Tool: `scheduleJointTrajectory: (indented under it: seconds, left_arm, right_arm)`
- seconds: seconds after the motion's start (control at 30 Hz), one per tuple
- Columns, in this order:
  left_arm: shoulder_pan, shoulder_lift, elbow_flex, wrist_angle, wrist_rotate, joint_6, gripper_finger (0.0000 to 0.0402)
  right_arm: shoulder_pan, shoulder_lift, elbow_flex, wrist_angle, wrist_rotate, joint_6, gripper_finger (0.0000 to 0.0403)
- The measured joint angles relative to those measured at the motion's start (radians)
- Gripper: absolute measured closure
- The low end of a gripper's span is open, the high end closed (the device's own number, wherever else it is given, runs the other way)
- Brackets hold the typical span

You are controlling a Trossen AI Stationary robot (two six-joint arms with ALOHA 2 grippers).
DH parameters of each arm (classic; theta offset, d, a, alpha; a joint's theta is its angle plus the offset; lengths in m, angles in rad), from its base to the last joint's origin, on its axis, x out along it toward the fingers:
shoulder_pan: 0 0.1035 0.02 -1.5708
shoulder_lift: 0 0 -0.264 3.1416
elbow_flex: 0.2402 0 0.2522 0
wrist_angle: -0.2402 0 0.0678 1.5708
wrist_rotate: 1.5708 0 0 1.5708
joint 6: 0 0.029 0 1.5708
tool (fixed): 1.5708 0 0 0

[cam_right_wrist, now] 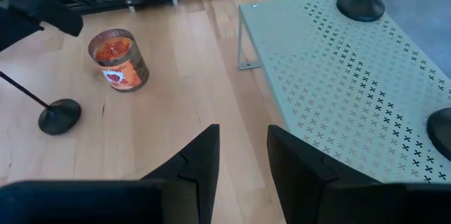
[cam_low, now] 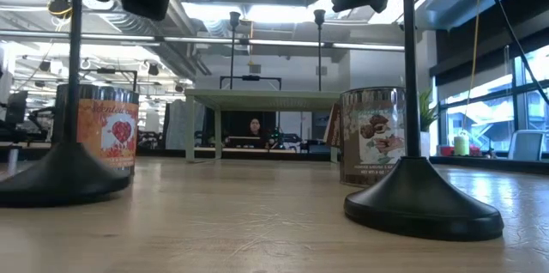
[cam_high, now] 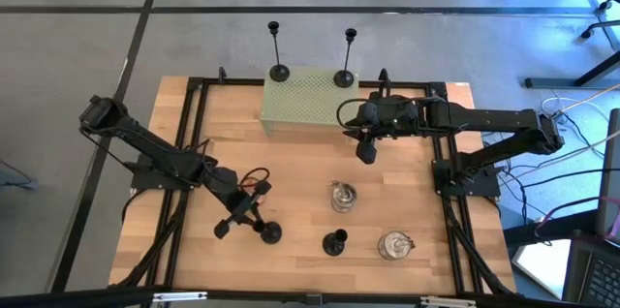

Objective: Pick & Place candle stick holders
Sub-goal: Put the left candle holder on the shelf aligned with the other candle holders

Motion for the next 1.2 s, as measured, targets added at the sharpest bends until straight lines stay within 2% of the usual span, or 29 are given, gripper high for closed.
scheduleJointTrajectory:
  seconds: [0.17,0.33,0.53,0.67,0.8,1.03,1.1,1.2]
  left_arm:
    - [0.0,0.0,0.024,0.016,-0.138,-0.008,0.039]
    - [0.003,0.0,0.123,-0.011,-0.368,-0.031,0.039]
    - [0.052,0.0,0.317,-0.182,-0.454,0.003,0.0391]
    - [0.121,0.0,0.439,-0.303,-0.465,0.005,0.0392]
    - [0.211,-0.001,0.536,-0.39,-0.465,0.071,0.0392]
    - [0.435,-0.001,0.604,-0.394,-0.461,0.097,0.0393]
    - [0.512,-0.001,0.606,-0.39,-0.435,0.096,0.0393]
    - [0.627,0.007,0.606,-0.357,-0.337,0.054,0.0393]
  right_arm:
    - [0.0,0.0,0.0,0.0,0.0,0.0,0.0279]
    - [0.0,0.0,0.0,0.013,0.0,0.042,0.0279]
    - [0.0,0.0,0.0,0.014,0.0,0.103,0.0279]
    - [0.0,0.0,0.0,0.014,0.0,0.129,0.0279]
    - [0.0,0.0,0.0,0.014,0.0,0.147,0.0279]
    - [0.0,0.0,0.0,0.015,0.0,0.142,0.0279]
    - [0.0,0.0,0.0,0.015,0.0,0.129,0.0279]
    - [0.0,0.0,0.0,0.015,0.0,0.119,0.0279]
